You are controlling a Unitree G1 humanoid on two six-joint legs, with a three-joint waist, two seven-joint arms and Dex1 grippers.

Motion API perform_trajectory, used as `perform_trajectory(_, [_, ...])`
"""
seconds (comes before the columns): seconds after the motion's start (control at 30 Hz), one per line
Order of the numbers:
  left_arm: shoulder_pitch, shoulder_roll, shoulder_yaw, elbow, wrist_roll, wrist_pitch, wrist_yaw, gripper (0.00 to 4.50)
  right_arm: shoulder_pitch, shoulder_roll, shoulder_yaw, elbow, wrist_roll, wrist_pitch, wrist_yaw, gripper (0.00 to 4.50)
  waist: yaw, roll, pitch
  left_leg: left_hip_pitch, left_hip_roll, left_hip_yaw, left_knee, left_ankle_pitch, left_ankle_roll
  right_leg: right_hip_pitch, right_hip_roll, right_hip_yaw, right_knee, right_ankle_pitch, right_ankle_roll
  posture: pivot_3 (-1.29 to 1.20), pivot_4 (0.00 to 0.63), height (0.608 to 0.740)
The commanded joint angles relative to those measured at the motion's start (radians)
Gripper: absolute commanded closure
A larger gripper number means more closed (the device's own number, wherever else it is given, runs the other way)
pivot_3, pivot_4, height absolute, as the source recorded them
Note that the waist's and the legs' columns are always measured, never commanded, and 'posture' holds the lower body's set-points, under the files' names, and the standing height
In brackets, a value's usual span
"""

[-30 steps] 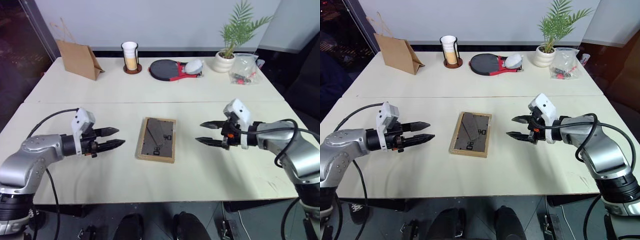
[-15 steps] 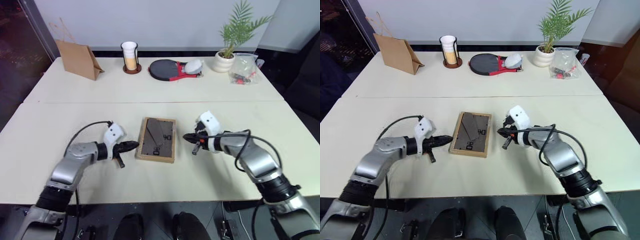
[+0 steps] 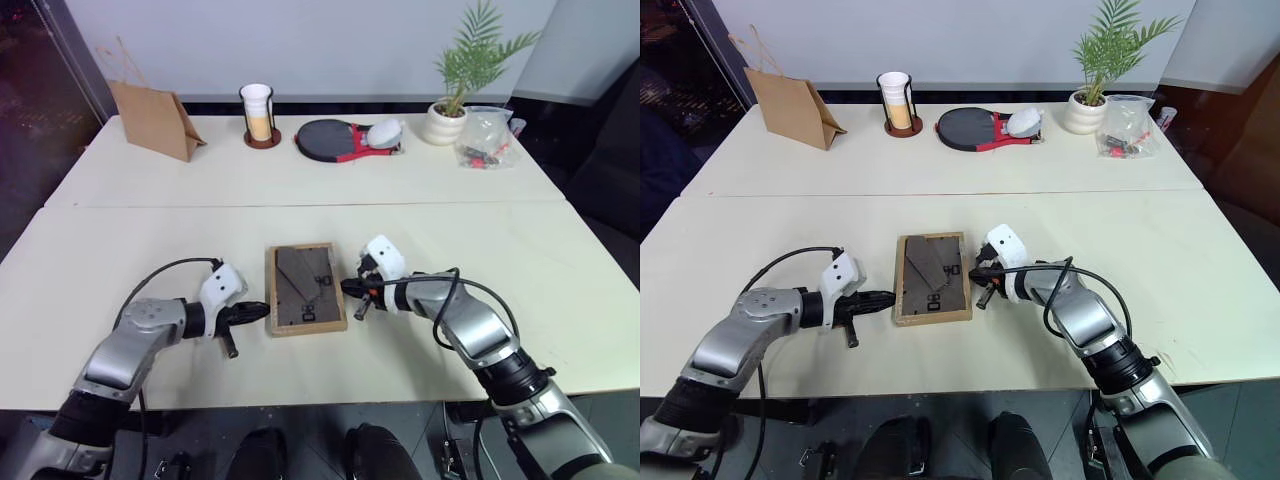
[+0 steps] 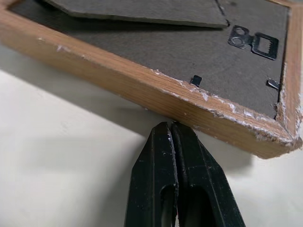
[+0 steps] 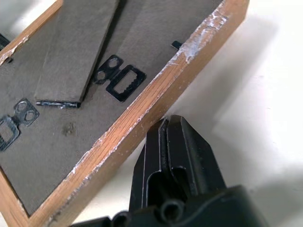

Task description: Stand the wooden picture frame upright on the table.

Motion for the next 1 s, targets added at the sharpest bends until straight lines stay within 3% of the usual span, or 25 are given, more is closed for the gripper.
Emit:
perform_trajectory(0.03, [0.011, 0.018, 0.015, -0.044, 0.001, 0.004, 0.002, 4.45, -0.003, 0.011, 0.035, -0.037, -0.007, 0.005, 0.022, 4.49, 0.001, 0.0, 0.0, 0.0, 0.0, 0.0, 0.0, 0.0, 0.0, 0.0, 0.0, 0.0, 0.0, 0.0, 0.0, 0.0, 0.15, 0.74])
perform_trajectory(0.2, [-0.003, 0.053, 0.073, -0.015, -0.029, 0.045, -0.003, 4.45, 0.006, -0.045, 0.01, -0.065, -0.025, 0.016, 0.032, 4.49, 0.002, 0.0, 0.0, 0.0, 0.0, 0.0, 0.0, 0.0, 0.0, 0.0, 0.0, 0.0, 0.0, 0.0, 0.0, 0.0, 0.15, 0.74])
perform_trajectory(0.23, [-0.005, 0.063, 0.094, -0.016, -0.059, 0.085, -0.012, 4.22, 0.01, -0.06, 0.002, -0.076, -0.024, 0.019, 0.037, 4.5, 0.003, 0.0, 0.0, 0.0, 0.0, 0.0, 0.0, 0.0, 0.0, 0.0, 0.0, 0.0, 0.0, 0.0, 0.0, 0.0, 0.15, 0.74])
perform_trajectory(0.33, [-0.01, 0.097, 0.152, -0.033, -0.168, 0.23, -0.051, 3.13, 0.028, -0.108, -0.018, -0.119, -0.021, 0.031, 0.053, 4.5, 0.005, 0.0, 0.0, 0.0, 0.0, 0.0, 0.0, 0.0, 0.0, 0.0, 0.0, 0.0, 0.0, 0.0, 0.0, 0.0, 0.15, 0.74])
perform_trajectory(0.53, [-0.089, 0.113, 0.292, 0.008, -0.444, 0.621, -0.057, 0.04, 0.066, -0.155, -0.009, -0.208, -0.009, 0.047, 0.08, 4.5, 0.006, -0.001, 0.0, -0.001, 0.0, -0.001, 0.001, 0.0, 0.0, 0.0, -0.001, -0.001, 0.0, 0.0, 0.0, 0.0, 0.15, 0.74])
perform_trajectory(0.77, [-0.188, 0.023, 0.341, 0.099, -0.553, 0.928, 0.094, 0.04, 0.071, -0.12, 0.033, -0.185, -0.029, 0.043, 0.071, 4.5, 0.001, -0.001, 0.0, 0.0, -0.001, -0.002, 0.001, 0.0, 0.0, 0.001, 0.0, -0.001, 0.0, 0.0, 0.0, 0.0, 0.15, 0.74])
perform_trajectory(1.0, [-0.191, -0.063, 0.273, 0.151, -0.471, 0.911, 0.215, 0.04, 0.042, -0.065, 0.09, -0.149, -0.029, -0.017, 0.117, 4.5, 0.003, -0.002, -0.003, 0.002, 0.0, -0.003, 0.001, 0.0, 0.0, 0.002, 0.002, 0.0, 0.001, 0.0, 0.0, 0.0, 0.15, 0.74])
